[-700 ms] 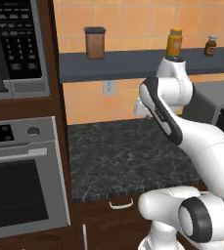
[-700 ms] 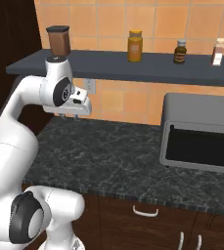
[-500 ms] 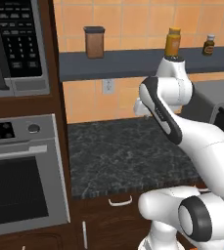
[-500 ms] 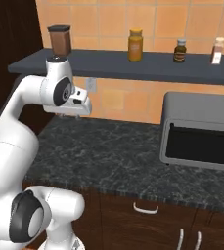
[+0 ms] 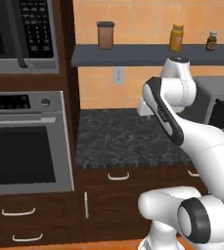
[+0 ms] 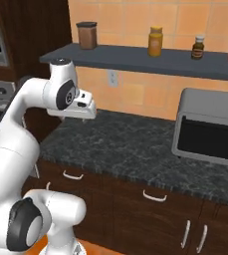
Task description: Take a straw from the drawer in front and place it inside the glass cup on the dining counter.
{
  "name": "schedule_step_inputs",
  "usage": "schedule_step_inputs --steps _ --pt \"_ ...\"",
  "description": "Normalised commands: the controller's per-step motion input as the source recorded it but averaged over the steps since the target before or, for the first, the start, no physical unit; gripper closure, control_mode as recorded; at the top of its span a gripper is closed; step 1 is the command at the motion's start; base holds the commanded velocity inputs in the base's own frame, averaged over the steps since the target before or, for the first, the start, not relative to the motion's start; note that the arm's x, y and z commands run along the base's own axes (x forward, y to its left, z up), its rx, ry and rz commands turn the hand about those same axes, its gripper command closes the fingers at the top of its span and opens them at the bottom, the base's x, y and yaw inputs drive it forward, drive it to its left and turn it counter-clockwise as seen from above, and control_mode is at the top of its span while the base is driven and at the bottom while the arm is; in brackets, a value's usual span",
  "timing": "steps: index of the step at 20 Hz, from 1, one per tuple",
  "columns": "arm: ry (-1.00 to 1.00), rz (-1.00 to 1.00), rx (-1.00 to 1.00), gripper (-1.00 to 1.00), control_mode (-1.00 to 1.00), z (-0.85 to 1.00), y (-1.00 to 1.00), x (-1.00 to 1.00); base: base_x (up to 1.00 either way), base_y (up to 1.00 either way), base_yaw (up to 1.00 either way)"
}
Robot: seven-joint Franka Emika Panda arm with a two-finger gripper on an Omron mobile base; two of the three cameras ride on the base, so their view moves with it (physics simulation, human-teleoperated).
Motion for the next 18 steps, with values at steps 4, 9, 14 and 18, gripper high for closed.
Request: schedule_step_inputs --steps 4,9,14,18 --pt "0.0 0.0 0.0 -1.0 1.0 0.0 0.0 0.0 0.0 -0.81 0.59" --pt "0.0 0.0 0.0 -1.0 1.0 0.0 0.0 0.0 0.0 -0.78 0.65" --pt "0.0 0.0 0.0 -1.0 1.0 0.0 0.0 0.0 0.0 -0.75 0.67" --pt "0.0 0.0 0.0 -1.0 1.0 0.0 0.0 0.0 0.02 -0.68 0.57"
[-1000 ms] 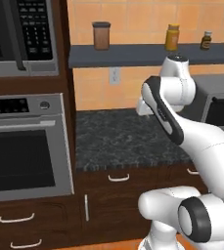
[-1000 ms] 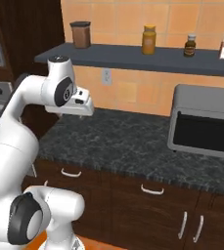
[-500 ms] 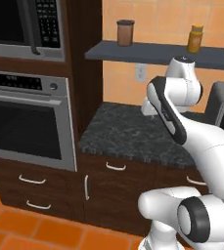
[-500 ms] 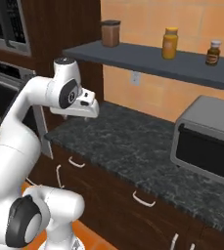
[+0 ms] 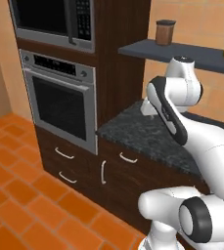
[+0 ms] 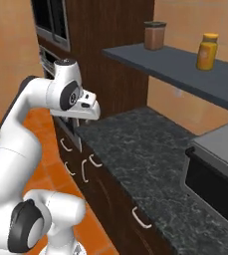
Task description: Take a straw from the drawer in front and place it inside the glass cup on the dining counter.
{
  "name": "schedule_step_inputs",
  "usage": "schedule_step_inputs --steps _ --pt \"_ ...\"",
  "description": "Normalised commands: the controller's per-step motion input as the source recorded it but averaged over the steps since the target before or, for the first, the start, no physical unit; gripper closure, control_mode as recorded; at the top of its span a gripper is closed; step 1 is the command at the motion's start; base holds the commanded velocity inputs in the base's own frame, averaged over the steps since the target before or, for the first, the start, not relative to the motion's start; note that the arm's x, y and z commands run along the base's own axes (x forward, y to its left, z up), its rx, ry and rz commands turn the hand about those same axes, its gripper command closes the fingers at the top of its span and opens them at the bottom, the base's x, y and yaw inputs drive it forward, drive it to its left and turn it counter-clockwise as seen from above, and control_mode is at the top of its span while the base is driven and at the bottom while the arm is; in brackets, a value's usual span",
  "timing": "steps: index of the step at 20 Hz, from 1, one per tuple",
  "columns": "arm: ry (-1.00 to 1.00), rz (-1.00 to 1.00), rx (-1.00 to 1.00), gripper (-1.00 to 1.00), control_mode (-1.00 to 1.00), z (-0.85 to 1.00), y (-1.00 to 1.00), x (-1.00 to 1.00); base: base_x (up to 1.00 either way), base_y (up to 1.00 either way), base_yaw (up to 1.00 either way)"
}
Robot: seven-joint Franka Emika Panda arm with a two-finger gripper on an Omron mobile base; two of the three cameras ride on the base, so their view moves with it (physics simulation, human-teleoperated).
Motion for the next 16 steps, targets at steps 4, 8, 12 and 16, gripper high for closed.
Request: schedule_step_inputs --steps 4,8,12,16 --pt "0.0 0.0 0.0 -1.0 1.0 0.0 0.0 0.0 0.01 -0.67 0.45" --pt "0.0 0.0 0.0 -1.0 1.0 0.0 0.0 0.0 0.0 -0.65 0.39" --pt "0.0 0.0 0.0 -1.0 1.0 0.0 0.0 0.0 0.0 -0.64 0.3" --pt "0.0 0.04 0.0 -1.0 -1.0 0.0 -0.06 0.0 0.0 -0.35 0.16"
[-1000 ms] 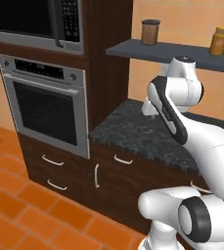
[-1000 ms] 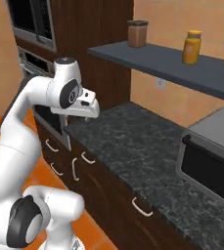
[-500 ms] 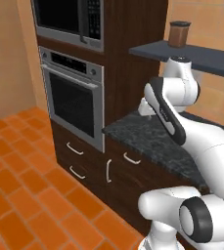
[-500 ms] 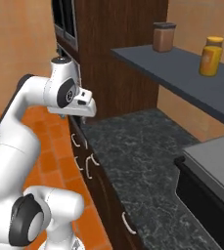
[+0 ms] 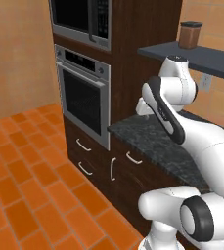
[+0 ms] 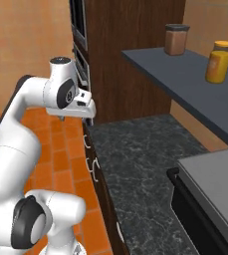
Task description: Take a straw from the drawer in front and place it inside the glass cup on the dining counter.
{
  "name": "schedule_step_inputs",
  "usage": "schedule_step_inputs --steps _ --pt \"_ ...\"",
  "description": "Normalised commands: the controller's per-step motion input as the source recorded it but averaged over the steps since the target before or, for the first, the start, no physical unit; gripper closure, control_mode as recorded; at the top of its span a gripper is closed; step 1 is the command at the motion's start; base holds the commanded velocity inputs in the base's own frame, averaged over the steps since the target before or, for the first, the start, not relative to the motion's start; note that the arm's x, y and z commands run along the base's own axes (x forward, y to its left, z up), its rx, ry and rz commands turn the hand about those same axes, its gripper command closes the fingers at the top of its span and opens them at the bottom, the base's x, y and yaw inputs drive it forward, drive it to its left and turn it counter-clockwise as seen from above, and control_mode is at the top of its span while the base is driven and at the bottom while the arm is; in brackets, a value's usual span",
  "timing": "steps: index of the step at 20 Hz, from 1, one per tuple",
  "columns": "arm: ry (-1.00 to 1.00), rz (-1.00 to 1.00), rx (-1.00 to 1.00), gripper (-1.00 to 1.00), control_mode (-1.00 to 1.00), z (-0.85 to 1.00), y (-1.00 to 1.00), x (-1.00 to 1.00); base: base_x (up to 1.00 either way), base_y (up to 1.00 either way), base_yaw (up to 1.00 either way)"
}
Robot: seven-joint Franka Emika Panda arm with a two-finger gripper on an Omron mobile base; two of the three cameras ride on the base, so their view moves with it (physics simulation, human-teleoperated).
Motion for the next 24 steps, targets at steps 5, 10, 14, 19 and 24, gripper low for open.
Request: schedule_step_inputs --steps 5,10,14,19,24 --pt "-0.05 0.1 -0.08 -1.0 -1.0 0.0 0.33 -0.09 0.0 0.0 0.0" --pt "-0.03 0.0 -0.29 -1.0 -1.0 -0.12 0.96 0.02 0.0 0.0 0.0" --pt "0.0 0.0 -0.31 -1.0 -1.0 -0.4 0.77 0.11 0.0 0.0 0.0" --pt "0.0 0.0 -0.35 -1.0 -1.0 -0.62 0.45 0.33 0.0 0.0 0.0" --pt "0.0 0.0 -0.33 -1.0 -1.0 -0.74 0.01 0.42 0.0 0.0 0.0"
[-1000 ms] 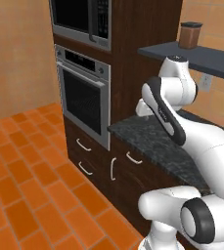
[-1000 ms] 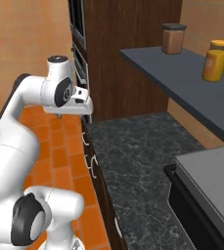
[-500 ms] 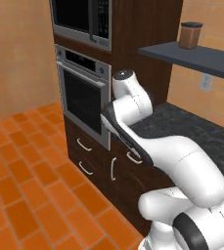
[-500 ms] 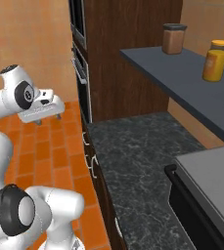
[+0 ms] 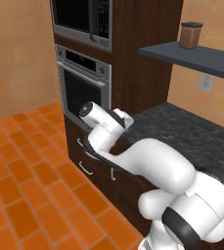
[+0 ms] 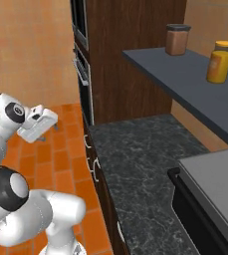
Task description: Take a straw from the drawer in front and place it inside the glass cup on the dining counter.
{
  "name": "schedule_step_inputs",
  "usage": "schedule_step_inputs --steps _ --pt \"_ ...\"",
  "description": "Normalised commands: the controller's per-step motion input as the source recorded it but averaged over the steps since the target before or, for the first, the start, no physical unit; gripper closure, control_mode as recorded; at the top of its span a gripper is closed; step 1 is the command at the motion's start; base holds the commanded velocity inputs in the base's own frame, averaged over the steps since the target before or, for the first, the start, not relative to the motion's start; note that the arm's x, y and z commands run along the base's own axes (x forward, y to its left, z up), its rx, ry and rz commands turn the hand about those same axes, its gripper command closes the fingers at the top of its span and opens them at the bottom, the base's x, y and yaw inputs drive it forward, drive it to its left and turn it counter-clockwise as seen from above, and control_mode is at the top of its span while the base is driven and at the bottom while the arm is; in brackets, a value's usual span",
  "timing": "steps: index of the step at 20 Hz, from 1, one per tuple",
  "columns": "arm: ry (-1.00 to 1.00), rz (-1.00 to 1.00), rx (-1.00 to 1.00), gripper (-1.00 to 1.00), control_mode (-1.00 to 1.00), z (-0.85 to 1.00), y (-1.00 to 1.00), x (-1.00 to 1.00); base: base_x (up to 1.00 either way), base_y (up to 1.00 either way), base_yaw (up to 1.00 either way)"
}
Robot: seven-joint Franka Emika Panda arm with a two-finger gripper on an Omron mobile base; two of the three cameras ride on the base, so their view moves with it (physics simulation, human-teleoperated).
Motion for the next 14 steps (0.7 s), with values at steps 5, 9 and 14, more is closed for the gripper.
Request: schedule_step_inputs --steps 5,9,14 --pt "0.0 0.0 -0.27 -1.0 -1.0 -0.67 0.0 0.16 0.0 0.0 0.0" --pt "0.0 0.0 -0.24 -1.0 -1.0 -0.57 -0.17 0.18 0.0 0.0 0.0" --pt "0.0 0.0 -0.15 -1.0 -1.0 -0.55 -0.38 0.28 0.0 0.0 0.0"
